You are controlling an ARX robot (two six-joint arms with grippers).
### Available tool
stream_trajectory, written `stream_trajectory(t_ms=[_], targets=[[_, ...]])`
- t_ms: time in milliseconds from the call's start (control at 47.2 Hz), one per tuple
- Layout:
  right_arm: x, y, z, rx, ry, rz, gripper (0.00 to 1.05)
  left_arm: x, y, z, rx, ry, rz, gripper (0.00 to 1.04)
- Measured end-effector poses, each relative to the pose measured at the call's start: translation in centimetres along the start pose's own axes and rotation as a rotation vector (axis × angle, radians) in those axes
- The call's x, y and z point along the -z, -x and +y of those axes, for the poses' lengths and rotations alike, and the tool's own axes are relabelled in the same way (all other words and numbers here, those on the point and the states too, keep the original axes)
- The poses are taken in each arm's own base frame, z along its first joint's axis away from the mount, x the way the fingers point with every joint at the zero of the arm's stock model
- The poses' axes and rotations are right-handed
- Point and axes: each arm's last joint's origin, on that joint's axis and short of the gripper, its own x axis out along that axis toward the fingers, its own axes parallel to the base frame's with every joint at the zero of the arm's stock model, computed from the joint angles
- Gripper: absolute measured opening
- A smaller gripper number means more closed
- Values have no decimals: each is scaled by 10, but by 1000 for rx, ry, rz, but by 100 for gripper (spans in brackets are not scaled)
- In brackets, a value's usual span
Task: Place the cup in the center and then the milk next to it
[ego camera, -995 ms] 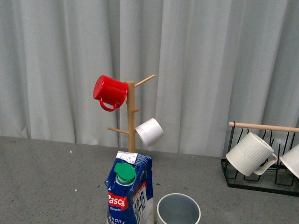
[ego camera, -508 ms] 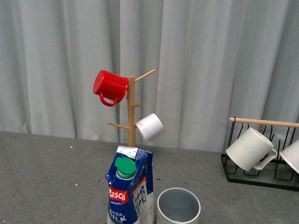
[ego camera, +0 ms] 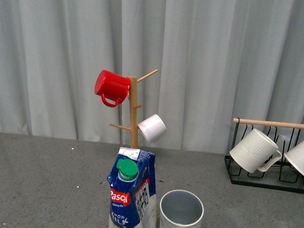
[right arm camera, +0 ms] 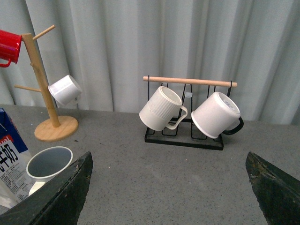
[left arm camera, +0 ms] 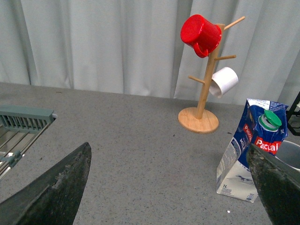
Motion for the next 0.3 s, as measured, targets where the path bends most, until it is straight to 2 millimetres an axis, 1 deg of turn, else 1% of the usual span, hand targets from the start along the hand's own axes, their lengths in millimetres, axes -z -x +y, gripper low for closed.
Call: stream_trajectory(t_ms=[296], targets=[[0,0,0,0,0,0,95,0,0,0,0,0,0,98]])
